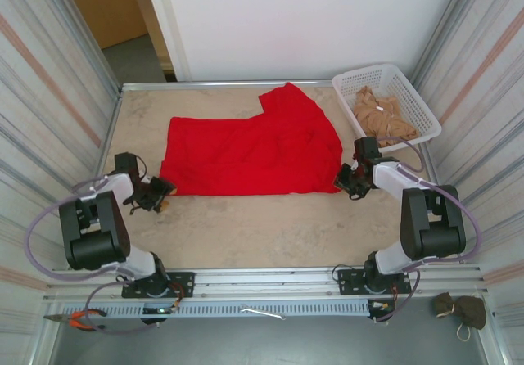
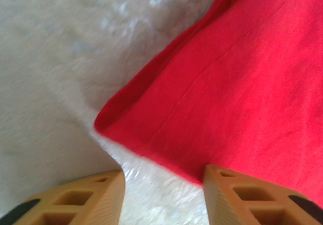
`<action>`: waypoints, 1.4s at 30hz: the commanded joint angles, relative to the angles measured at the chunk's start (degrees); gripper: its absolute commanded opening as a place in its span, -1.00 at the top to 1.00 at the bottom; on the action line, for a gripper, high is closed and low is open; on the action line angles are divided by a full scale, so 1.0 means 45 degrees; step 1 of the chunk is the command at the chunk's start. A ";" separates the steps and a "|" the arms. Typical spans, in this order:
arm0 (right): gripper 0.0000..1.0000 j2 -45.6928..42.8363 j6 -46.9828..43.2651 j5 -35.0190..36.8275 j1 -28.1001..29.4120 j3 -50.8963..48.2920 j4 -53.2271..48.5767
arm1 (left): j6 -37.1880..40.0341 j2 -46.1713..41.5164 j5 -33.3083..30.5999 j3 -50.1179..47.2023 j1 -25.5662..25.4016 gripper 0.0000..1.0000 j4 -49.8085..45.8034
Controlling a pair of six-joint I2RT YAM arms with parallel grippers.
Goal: Fold the inside-out t-shirt
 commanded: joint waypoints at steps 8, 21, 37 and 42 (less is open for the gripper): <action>1.00 -0.1799 -0.0411 -0.0473 -0.1001 -0.0526 -0.1072 | 0.0633 0.1291 0.0169 0.1066 0.0306 1.00 0.2669; 1.00 -0.7101 0.1048 -0.0828 -0.1205 -0.3131 -0.4289 | -0.1502 -0.5798 0.1403 -0.3895 0.1876 1.00 0.1613; -0.11 -1.1600 0.3183 0.0492 -0.0146 -0.1285 -0.7483 | -0.1526 -0.9529 0.0084 -0.2654 0.2114 -0.36 -0.1523; -0.12 -0.7727 0.1294 0.0121 0.0175 0.1781 -0.5945 | 0.0118 -0.6232 0.0741 0.0000 0.1582 -0.44 -0.0192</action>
